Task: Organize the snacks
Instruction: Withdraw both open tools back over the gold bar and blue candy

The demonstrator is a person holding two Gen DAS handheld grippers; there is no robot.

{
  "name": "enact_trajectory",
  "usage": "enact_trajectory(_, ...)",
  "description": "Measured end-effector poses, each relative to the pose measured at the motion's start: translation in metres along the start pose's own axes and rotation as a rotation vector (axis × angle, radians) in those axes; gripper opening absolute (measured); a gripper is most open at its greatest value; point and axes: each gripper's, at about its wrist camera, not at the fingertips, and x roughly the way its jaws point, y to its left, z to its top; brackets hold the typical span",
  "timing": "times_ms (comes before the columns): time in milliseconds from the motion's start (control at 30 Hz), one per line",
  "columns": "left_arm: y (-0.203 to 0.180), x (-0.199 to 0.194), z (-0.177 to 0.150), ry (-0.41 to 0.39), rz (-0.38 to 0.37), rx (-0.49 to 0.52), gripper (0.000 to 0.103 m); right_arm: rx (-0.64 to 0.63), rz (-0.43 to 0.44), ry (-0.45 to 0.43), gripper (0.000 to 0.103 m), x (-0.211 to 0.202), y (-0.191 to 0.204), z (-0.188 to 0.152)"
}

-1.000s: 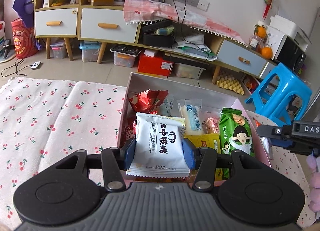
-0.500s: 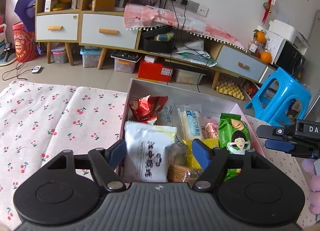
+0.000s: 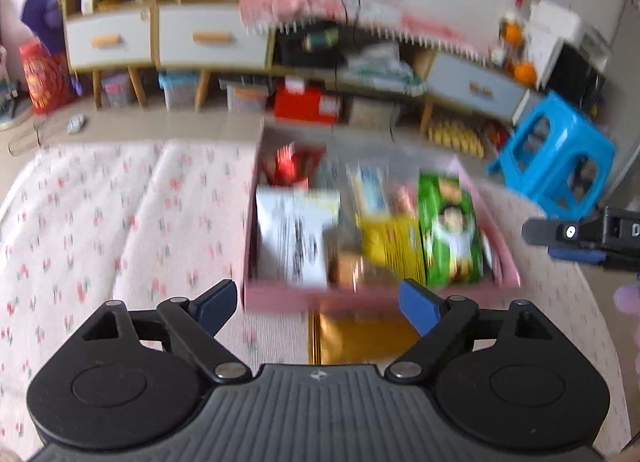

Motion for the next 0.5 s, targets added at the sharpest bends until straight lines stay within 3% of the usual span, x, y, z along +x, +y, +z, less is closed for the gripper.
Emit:
enact_trajectory(67, 0.002, 0.001, -0.004, 0.029, 0.001, -0.003, 0.078, -0.03, -0.026, 0.029, 0.081, -0.003, 0.003, -0.008)
enact_trajectory(233, 0.006, 0.006, -0.014, 0.055, -0.018, -0.035, 0.052, -0.042, -0.069, 0.097, 0.081, -0.008, 0.005, -0.027)
enact_trajectory(500, 0.026, 0.025, -0.031, 0.052, -0.095, -0.182, 0.03, -0.032, -0.053, 0.171, 0.081, -0.01, -0.003, -0.056)
